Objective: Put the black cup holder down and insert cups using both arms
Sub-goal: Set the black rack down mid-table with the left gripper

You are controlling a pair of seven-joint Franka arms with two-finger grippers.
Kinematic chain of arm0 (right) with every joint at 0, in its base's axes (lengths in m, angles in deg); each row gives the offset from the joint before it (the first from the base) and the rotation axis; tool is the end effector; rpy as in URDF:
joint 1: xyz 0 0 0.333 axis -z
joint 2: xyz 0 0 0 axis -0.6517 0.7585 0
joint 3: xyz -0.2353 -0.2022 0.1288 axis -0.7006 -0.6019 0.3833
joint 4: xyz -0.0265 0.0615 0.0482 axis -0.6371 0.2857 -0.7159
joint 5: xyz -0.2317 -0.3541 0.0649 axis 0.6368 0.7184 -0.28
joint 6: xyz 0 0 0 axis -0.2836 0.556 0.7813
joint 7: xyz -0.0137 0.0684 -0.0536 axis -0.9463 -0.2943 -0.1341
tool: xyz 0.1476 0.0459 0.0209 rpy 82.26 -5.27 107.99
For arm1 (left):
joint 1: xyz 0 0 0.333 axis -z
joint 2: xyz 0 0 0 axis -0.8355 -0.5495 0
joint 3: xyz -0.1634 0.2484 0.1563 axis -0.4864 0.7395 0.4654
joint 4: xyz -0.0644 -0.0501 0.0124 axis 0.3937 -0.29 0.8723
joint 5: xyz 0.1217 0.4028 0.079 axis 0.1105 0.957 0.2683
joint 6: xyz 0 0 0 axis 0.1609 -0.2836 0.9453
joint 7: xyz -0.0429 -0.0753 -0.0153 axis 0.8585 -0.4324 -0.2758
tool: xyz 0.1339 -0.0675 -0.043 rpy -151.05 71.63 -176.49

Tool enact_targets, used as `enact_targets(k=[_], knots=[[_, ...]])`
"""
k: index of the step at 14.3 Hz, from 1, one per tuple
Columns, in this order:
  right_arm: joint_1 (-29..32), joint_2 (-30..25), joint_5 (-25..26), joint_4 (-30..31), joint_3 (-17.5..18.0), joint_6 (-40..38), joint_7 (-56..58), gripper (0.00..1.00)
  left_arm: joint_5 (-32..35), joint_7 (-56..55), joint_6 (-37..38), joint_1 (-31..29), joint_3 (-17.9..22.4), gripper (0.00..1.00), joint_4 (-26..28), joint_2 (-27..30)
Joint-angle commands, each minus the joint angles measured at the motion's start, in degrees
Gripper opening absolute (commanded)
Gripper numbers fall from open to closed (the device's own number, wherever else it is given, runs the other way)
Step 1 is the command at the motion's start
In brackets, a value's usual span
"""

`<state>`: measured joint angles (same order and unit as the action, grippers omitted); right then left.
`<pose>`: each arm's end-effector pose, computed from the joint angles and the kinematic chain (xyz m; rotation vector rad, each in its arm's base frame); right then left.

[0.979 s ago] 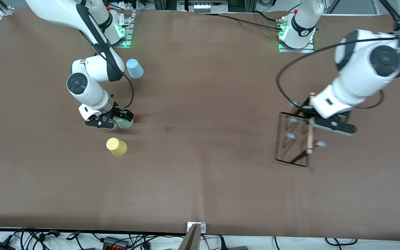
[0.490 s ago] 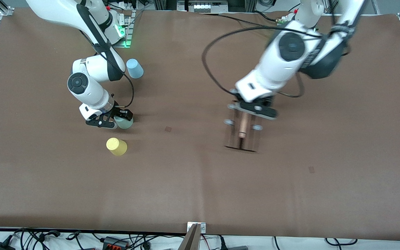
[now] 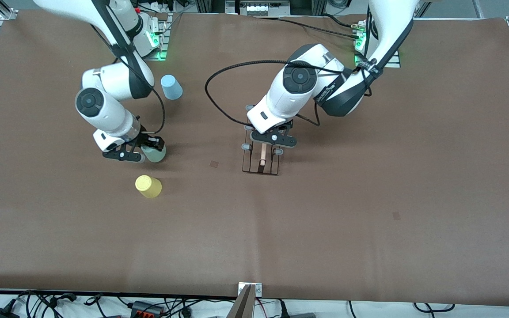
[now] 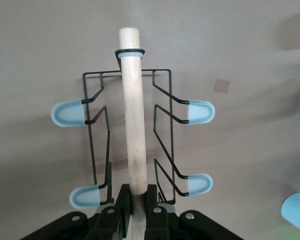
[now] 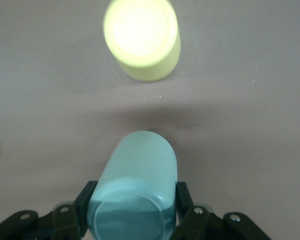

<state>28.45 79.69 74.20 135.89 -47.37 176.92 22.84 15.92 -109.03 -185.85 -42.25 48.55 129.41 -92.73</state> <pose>0.5563 0.1586 0.2274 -3.0922 0.1937 0.0389 0.5383 -0.4909 0.3246 2.9285 -0.1148 -0.1918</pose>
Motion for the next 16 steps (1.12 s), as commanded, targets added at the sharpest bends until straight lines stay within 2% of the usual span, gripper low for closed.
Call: enact_targets(k=[1,10,11,12,13,16], knots=[[0.09,-5.97,0.74,0.59,-0.19,-5.21,-0.56,0.15,0.74,-1.84,1.4,1.13,0.05,0.01,-2.76,-1.26],[0.26,-6.78,0.74,-0.38,-0.19,-6.02,-0.65,0.15,0.65,-5.27,1.49,2.28,0.14,0.04,-2.32,-3.1],[0.26,-6.78,0.65,-0.38,-0.19,-6.19,-0.74,0.11,0.65,-5.27,1.66,2.28,0.05,0.11,-2.32,-3.1],[0.26,-6.86,0.65,-0.38,-0.19,-6.8,-0.74,0.09,0.57,-5.7,1.84,2.28,0.05,0.48,-2.23,-3.02],[0.26,-6.86,0.65,-0.55,-0.19,-7.24,-0.74,0.08,0.83,-5.8,1.84,2.28,0.22,0.99,-2.15,-2.93],[0.61,-6.86,0.65,-0.64,-0.19,-7.25,-0.74,0.08,0.83,-4.84,2.8,0.88,0.22,1.0,-2.59,-0.05]])
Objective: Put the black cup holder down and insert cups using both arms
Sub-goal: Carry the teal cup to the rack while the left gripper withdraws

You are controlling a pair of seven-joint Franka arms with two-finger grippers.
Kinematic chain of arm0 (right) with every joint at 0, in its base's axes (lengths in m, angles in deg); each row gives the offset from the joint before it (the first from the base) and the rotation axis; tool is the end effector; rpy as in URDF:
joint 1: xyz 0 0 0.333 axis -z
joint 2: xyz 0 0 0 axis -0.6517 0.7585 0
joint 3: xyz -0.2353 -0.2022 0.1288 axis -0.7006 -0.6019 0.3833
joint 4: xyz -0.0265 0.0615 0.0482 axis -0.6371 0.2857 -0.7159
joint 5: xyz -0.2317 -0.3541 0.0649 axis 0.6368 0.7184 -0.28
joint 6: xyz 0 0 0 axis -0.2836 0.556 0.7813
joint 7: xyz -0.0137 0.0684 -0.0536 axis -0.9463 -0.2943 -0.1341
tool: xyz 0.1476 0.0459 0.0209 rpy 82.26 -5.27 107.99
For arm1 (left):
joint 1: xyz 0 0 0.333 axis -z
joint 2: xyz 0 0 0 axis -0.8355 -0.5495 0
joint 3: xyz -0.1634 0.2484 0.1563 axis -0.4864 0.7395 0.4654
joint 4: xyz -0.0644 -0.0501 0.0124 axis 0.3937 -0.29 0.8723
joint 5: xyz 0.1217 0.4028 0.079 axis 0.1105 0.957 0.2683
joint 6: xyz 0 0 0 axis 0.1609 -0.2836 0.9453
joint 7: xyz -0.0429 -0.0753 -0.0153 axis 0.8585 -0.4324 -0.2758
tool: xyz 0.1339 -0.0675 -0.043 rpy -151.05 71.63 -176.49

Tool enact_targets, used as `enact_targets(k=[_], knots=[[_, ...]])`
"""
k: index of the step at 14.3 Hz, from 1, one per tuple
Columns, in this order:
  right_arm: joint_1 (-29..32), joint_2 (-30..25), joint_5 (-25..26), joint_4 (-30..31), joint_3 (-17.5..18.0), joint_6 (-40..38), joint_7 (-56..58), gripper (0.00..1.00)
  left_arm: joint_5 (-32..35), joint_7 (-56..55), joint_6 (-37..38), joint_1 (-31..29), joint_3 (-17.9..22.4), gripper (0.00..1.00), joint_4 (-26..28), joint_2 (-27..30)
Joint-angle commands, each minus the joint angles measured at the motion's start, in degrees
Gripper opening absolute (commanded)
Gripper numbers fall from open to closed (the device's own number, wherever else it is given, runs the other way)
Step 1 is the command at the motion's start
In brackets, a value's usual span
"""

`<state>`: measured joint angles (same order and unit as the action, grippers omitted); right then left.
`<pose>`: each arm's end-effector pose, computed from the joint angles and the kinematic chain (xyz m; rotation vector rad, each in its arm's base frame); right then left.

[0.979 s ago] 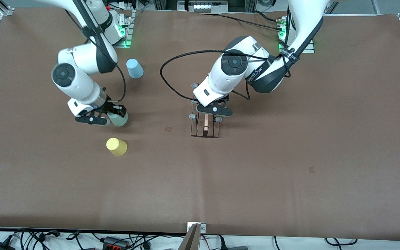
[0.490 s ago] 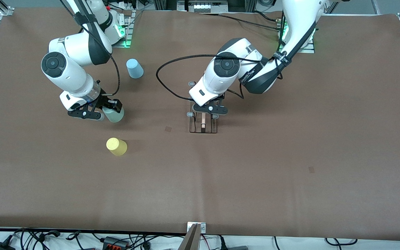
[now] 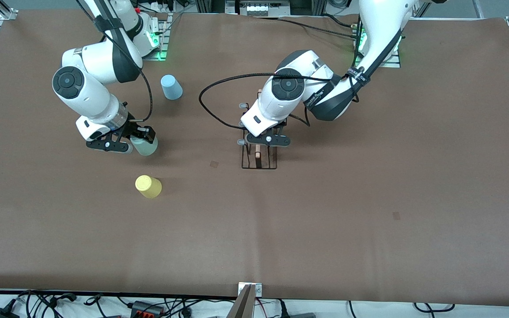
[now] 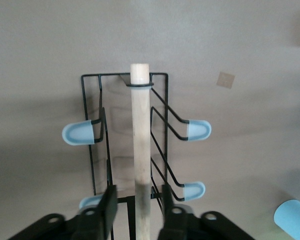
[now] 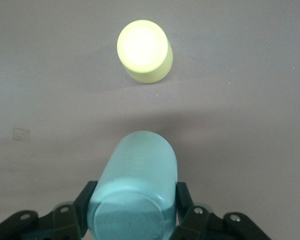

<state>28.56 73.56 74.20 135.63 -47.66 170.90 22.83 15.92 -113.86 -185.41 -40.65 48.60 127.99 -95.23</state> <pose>0.5512 0.1536 0.2818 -3.0927 0.1969 0.0279 0.5304 -0.5067 0.3075 2.9343 -0.0195 -0.2520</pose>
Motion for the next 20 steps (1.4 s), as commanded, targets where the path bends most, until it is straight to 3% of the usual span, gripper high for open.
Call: enact_targets(k=[1,4,8,12,15,17,20], knots=[[0.86,-0.74,0.64,-0.38,0.1,-1.22,-0.82,0.08,0.83,1.39,3.84,-2.21,0.35,1.0,-1.25,3.68],[0.16,-2.49,0.38,-0.38,0.89,-2.27,-6.84,0.08,0.91,9.81,9.45,-8.09,0.26,1.0,-2.13,7.38],[-0.1,-4.35,0.29,-6.51,11.41,-11.83,-28.89,0.08,2.31,24.67,16.84,-15.64,0.18,1.0,-4.59,8.88],[-4.92,-0.58,-0.06,-12.58,19.86,-11.6,-50.69,0.08,3.37,35.58,21.07,-22.86,0.0,1.0,-5.74,9.58],[-10.19,4.16,0.82,-16.54,20.49,-7.92,-61.09,0.08,3.46,36.82,24.41,-26.9,0.26,1.0,-6.09,10.89],[-11.88,6.37,2.22,-16.64,20.49,-5.8,-62.17,0.08,3.46,40.67,27.91,-28.76,0.17,1.0,-6.61,11.87],[-12.59,8.05,3.63,-16.46,20.49,-5.44,-62.26,0.08,3.11,46.04,33.29,-31.74,0.61,1.0,-11.53,12.22]])
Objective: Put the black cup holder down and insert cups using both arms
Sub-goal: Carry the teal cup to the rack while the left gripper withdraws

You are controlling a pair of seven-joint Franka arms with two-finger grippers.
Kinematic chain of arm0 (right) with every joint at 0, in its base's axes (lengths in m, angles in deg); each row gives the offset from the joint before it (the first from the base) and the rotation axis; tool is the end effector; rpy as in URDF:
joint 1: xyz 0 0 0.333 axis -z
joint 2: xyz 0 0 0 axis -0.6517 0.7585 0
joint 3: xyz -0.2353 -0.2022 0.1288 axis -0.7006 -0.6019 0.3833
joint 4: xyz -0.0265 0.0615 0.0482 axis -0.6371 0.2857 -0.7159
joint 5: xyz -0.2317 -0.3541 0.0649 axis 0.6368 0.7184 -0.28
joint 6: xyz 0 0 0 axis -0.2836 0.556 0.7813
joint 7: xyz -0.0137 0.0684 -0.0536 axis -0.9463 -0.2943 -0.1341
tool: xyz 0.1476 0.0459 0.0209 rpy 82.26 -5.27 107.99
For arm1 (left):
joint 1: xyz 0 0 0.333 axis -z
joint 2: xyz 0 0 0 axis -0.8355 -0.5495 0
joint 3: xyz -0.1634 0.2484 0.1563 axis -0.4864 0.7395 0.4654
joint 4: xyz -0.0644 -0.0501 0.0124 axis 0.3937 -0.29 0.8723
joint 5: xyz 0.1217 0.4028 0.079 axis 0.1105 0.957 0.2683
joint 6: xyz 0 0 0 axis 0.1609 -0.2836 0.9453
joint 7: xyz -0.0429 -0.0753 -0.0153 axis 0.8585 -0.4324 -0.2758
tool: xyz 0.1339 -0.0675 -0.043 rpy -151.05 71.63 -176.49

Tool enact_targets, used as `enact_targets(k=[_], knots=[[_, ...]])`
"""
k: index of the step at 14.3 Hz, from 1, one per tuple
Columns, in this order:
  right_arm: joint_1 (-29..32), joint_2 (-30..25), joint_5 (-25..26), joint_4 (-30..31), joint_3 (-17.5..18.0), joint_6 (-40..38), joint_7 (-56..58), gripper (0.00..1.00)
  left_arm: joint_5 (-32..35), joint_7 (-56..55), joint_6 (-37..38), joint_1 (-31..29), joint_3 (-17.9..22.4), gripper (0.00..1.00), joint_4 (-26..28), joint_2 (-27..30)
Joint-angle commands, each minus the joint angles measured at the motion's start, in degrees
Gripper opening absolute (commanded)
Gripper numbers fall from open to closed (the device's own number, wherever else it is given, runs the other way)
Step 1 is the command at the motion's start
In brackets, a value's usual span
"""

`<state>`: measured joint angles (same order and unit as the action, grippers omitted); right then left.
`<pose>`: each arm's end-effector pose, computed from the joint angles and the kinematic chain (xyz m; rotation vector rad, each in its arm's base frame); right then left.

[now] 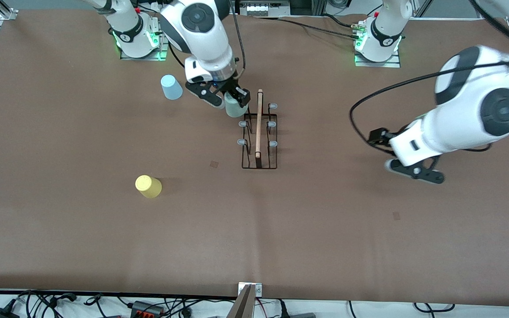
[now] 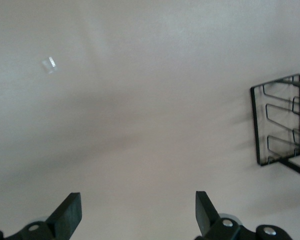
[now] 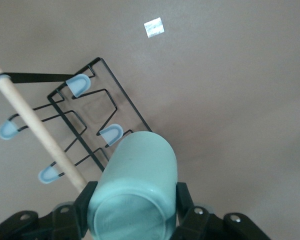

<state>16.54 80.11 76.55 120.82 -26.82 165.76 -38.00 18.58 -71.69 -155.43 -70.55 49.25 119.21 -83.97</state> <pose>0.4345 0.4764 0.3381 -2.9006 0.8947 0.0920 0.6586 -0.1401 0.4646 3.0155 -0.4067 -0.3030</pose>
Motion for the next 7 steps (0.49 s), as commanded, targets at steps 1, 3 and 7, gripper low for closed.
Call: enact_targets(k=[1,3,7], knots=[[-0.91,1.85,1.19,-1.66,-0.18,-0.22,-1.43,0.08,0.37,5.19,3.32,-1.93,1.44,1.0,-2.41,2.7],[-1.0,1.94,1.01,-1.22,0.53,-0.3,-1.86,0.08,-0.24,5.47,3.5,0.25,9.59,1.0,-1.36,7.18],[-1.44,3.34,1.28,-0.69,1.14,-0.13,-2.04,0.11,-2.95,5.03,0.7,11.2,27.23,1.0,8.63,16.13]])
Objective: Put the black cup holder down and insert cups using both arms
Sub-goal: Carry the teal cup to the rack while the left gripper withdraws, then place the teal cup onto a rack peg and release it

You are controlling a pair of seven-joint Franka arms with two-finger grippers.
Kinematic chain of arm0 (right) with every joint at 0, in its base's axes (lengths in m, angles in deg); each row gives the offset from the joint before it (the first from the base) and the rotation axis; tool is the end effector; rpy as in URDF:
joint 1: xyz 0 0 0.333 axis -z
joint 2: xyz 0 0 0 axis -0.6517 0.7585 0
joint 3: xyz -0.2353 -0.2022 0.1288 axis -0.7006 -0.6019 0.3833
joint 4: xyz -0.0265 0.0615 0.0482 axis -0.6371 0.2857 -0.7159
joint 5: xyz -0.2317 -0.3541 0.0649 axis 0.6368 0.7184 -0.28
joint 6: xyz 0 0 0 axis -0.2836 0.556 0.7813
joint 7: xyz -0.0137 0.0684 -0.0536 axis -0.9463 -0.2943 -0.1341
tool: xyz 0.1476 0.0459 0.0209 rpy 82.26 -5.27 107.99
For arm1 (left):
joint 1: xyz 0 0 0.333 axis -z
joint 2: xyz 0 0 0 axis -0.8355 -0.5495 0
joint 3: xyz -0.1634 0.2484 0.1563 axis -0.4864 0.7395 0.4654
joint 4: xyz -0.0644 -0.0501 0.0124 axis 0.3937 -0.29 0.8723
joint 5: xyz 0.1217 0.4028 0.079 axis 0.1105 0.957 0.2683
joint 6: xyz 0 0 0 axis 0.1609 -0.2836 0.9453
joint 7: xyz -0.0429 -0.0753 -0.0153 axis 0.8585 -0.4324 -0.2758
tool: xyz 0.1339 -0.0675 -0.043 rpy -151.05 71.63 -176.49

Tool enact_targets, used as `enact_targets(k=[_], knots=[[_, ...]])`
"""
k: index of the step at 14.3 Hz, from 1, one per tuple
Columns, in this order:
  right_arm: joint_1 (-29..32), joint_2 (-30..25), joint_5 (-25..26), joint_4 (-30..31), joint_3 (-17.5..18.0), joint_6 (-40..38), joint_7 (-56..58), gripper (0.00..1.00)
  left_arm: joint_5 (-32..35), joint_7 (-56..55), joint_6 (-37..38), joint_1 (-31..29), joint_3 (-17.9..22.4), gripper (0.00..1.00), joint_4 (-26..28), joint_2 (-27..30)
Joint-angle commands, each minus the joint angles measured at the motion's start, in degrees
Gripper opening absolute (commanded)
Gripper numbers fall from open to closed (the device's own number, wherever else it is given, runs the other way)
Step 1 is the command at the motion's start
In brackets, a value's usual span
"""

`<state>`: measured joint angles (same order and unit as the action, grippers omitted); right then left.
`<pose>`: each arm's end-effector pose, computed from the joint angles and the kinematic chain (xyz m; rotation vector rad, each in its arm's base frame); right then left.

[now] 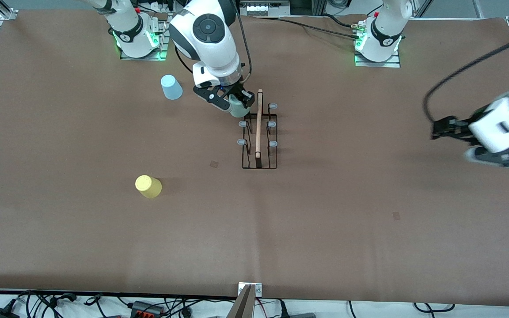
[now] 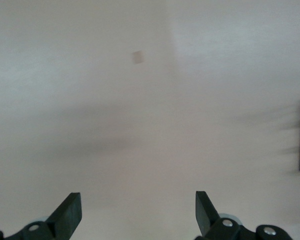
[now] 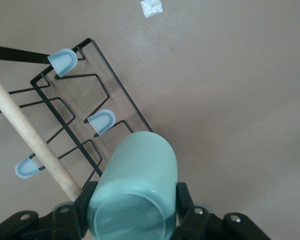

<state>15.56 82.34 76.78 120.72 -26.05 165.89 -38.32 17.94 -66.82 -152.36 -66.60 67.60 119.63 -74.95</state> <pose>0.4206 0.4896 0.3170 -2.9311 0.8652 0.1358 0.6434 -0.0061 0.5359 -3.1110 0.1676 0.2091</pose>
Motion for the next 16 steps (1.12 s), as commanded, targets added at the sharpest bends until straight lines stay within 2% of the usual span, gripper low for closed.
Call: enact_targets(k=[1,2,3,4,5,6,9,14,16], knots=[[-0.56,1.2,1.06,-0.59,0.38,-0.17,-1.72,0.18,-6.68,-0.27,-3.78,10.08,13.73,1.0,12.42,11.32],[-0.56,1.47,1.06,-0.59,0.38,-0.17,-1.72,0.26,-9.77,-0.62,-6.23,10.37,15.0,1.0,16.56,14.67],[-0.56,1.64,1.06,-0.59,0.38,-0.17,-1.72,0.33,-9.98,-0.63,-8.87,10.37,15.45,1.0,18.43,15.58],[-0.56,1.73,1.06,-0.59,0.38,-0.08,-1.63,0.55,-9.89,-0.71,-9.68,10.46,15.98,1.0,19.23,15.85],[-0.38,1.73,1.06,-0.59,0.38,-0.08,-1.46,0.9,-9.72,-0.72,-10.03,10.72,16.33,1.0,20.11,16.72],[0.23,1.47,0.97,-0.68,0.29,-0.17,-0.93,1.0,-8.58,-0.8,-10.21,10.98,16.33,1.0,21.25,17.6],[4.43,0.07,0.97,-0.68,0.03,-0.78,2.56,1.0,-6.73,-3.6,-11.0,12.56,16.42,1.0,23.88,20.23],[17.78,-2.14,1.32,-0.77,-0.49,-3.51,28.27,1.0,-6.73,-4.41,-10.22,11.87,16.33,1.0,23.1,19.37],[21.4,-1.96,3.07,-1.12,-3.47,-2.9,41.28,1.0,-6.73,-4.32,-10.04,11.86,15.98,1.0,23.1,19.45]])
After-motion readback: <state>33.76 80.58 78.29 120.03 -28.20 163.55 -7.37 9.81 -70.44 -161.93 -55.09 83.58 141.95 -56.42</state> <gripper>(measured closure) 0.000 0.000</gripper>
